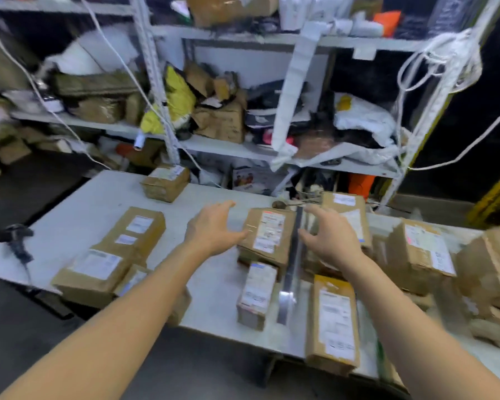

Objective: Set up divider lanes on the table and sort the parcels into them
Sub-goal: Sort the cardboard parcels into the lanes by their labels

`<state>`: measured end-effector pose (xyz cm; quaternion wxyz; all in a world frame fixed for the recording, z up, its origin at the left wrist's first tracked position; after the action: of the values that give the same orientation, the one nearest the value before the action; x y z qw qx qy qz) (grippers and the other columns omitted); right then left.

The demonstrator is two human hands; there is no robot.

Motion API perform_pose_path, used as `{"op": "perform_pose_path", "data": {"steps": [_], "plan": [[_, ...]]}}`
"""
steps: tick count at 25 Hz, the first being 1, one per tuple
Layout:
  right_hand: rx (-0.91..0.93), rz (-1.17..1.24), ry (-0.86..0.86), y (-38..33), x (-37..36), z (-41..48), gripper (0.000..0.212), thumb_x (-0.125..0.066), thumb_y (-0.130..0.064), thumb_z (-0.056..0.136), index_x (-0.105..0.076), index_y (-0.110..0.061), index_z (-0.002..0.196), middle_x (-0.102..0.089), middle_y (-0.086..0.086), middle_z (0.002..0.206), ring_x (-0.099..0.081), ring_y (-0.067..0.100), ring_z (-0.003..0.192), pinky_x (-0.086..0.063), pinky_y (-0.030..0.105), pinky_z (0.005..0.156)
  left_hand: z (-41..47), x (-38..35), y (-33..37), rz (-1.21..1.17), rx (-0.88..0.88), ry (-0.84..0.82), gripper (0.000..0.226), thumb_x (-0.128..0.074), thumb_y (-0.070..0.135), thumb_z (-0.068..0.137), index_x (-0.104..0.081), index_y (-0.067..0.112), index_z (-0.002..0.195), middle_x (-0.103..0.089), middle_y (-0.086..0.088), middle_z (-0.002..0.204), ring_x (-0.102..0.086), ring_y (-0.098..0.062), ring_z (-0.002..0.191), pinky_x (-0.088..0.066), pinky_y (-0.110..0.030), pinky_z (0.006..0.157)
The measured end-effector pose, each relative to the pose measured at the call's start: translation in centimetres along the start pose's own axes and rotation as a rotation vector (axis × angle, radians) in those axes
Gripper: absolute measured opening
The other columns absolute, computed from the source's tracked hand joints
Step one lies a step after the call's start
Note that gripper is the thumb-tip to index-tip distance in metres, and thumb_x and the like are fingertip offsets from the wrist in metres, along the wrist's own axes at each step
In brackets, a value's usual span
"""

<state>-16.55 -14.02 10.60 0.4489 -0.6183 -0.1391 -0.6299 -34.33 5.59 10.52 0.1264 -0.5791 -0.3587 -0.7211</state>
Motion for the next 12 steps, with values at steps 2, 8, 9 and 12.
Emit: {"op": "perform_pose_path", "data": {"steps": [2, 8, 9, 12], "plan": [[0.011, -0.007, -0.02, -4.6, -2.2, 2.2, 0.054, -0.069, -0.034, 0.089, -0.057, -0.019, 0.14, -0.059, 0.003, 0.142, -0.053, 0.026, 0.132, -0.046, 0.04, 0.106, 1.5, 2.3, -5.6, 0.043, 0.012, -0.025, 0.088, -0.066, 0.068, 0.081, -0.039, 0.026, 0.154, -0.047, -0.001, 0.153, -0.045, -0.024, 0.139, -0.047, -0.043, 0.107], [0.024, -0.042, -0.106, -16.1, -9.5, 8.0, 0.056, -0.067, -0.037, 0.092, -0.053, -0.022, 0.144, -0.053, -0.002, 0.149, -0.049, 0.021, 0.136, -0.042, 0.038, 0.108, 5.7, 7.8, -20.3, 0.204, 0.048, -0.019, 0.073, -0.061, 0.065, 0.086, -0.046, 0.024, 0.145, -0.056, -0.003, 0.139, -0.053, -0.027, 0.126, -0.052, -0.042, 0.092], [0.025, -0.042, -0.122, -17.7, -10.6, 9.1, 0.056, -0.066, -0.037, 0.092, -0.052, -0.022, 0.145, -0.053, -0.002, 0.149, -0.049, 0.021, 0.136, -0.043, 0.037, 0.107, 6.3, 8.5, -22.2, 0.206, 0.066, -0.028, 0.07, -0.06, 0.064, 0.086, -0.048, 0.024, 0.142, -0.057, -0.003, 0.136, -0.055, -0.027, 0.124, -0.053, -0.041, 0.089], [0.034, -0.041, -0.161, -21.2, -13.3, 12.4, 0.056, -0.065, -0.038, 0.093, -0.051, -0.023, 0.145, -0.053, -0.004, 0.15, -0.047, 0.019, 0.138, -0.045, 0.039, 0.108, 8.6, 9.8, -26.4, 0.211, 0.104, -0.043, 0.064, -0.061, 0.062, 0.087, -0.05, 0.025, 0.138, -0.059, -0.001, 0.131, -0.057, -0.026, 0.119, -0.053, -0.04, 0.086]]}}
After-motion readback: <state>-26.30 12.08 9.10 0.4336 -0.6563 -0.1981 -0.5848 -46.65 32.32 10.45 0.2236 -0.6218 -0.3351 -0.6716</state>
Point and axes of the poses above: each hand's wrist, its own z-axis towards the middle knuckle, its own x-axis out of the back of the hand, y = z × x, the point moved 2 cm from there along z, towards the middle knuckle
